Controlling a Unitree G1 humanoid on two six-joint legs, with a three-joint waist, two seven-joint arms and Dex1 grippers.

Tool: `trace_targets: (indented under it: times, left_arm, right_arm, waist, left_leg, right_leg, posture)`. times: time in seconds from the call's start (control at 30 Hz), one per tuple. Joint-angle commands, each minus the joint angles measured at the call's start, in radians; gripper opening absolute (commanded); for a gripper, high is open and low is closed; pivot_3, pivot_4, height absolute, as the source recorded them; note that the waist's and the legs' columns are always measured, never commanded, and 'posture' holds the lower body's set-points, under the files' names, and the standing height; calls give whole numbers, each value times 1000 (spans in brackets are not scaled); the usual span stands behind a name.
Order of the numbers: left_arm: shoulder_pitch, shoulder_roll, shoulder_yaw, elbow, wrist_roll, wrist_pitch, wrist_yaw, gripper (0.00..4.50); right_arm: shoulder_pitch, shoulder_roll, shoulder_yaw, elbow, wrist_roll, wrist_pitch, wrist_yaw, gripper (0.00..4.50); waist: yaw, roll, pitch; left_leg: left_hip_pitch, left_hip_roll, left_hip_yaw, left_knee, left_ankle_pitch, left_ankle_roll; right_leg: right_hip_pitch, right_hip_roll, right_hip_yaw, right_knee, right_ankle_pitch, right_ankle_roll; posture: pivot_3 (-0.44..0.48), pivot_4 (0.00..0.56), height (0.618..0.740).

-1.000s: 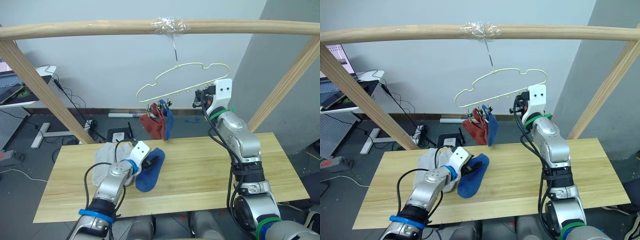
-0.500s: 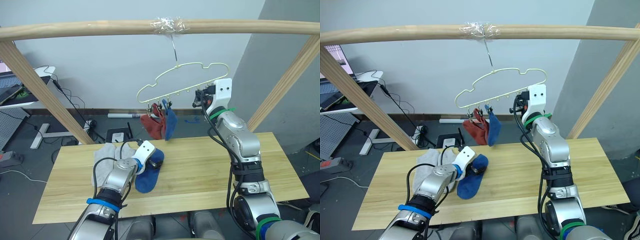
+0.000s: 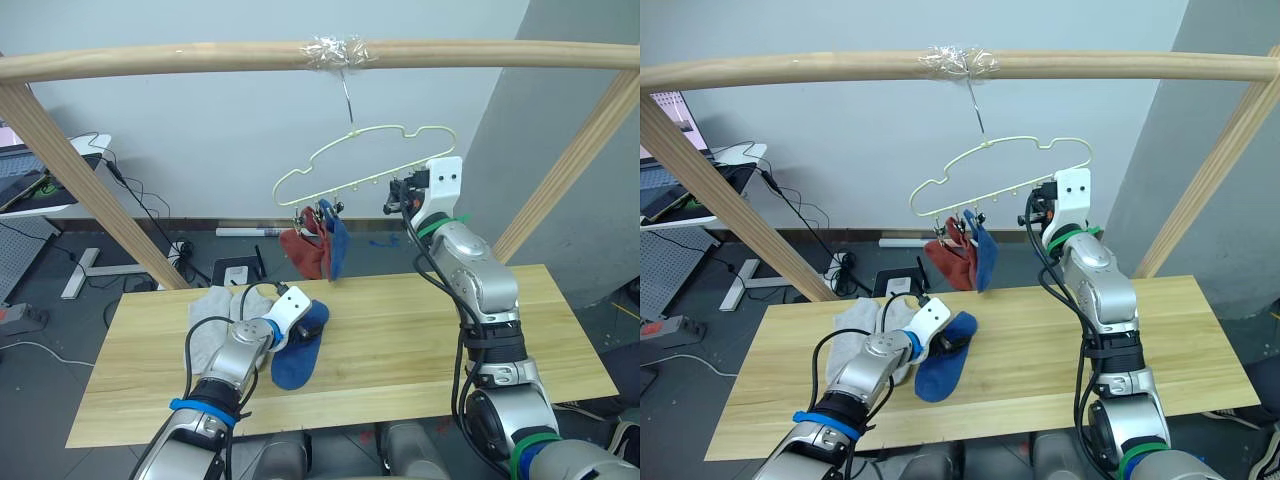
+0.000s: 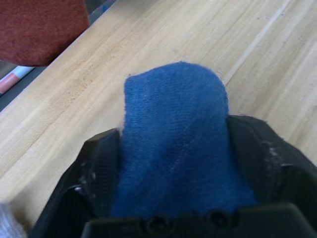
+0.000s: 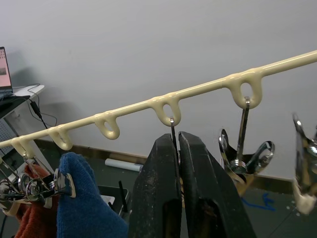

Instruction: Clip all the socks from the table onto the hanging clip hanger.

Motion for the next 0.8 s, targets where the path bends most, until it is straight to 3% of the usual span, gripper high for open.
trace_targets:
  times: [0.03, 0.13, 0.23, 0.53, 0.8]
  left_arm:
    - [25, 3, -11, 20, 2, 12, -21, 3160]
    - [25, -2, -7, 16, -3, 4, -28, 2970]
    - [25, -15, 7, 3, -27, -8, -43, 2384]
    - [35, -79, 73, -110, -175, 51, -127, 21]
    - [-5, -165, 139, -306, -347, 94, -166, 21]
  right_arm:
    - [-26, -5, -18, -10, 1, -20, -7, 0]
    - [-26, -3, -18, -8, 1, -23, -9, 0]
    - [-27, -2, -17, -5, 0, -27, -11, 0]
    - [-29, -17, -26, -1, 3, -34, -6, 0]
    - [-53, -51, -76, -69, 102, 134, 26, 0]
  waist:
    - [0, 0, 0]
    - [0, 0, 0]
    - [0, 0, 0]
    - [0, 0, 0]
    - [1, 0, 0]
  left_leg:
    - [0, 0, 0, 0, 0, 0]
    - [0, 0, 0, 0, 0, 0]
    - [0, 0, 0, 0, 0, 0]
    - [-1, 0, 0, 0, 0, 0]
    - [-2, 0, 0, 1, 0, 0]
  right_leg:
    - [0, 0, 0, 0, 0, 0]
    - [0, 0, 0, 0, 0, 0]
    - [0, 0, 0, 0, 0, 0]
    - [0, 0, 0, -1, 0, 0]
    - [0, 0, 0, -1, 0, 0]
  posture:
    - [-133, 137, 740]
    - [-132, 139, 740]
    - [-135, 134, 740]
    - [-137, 130, 740]
    - [-138, 115, 740]
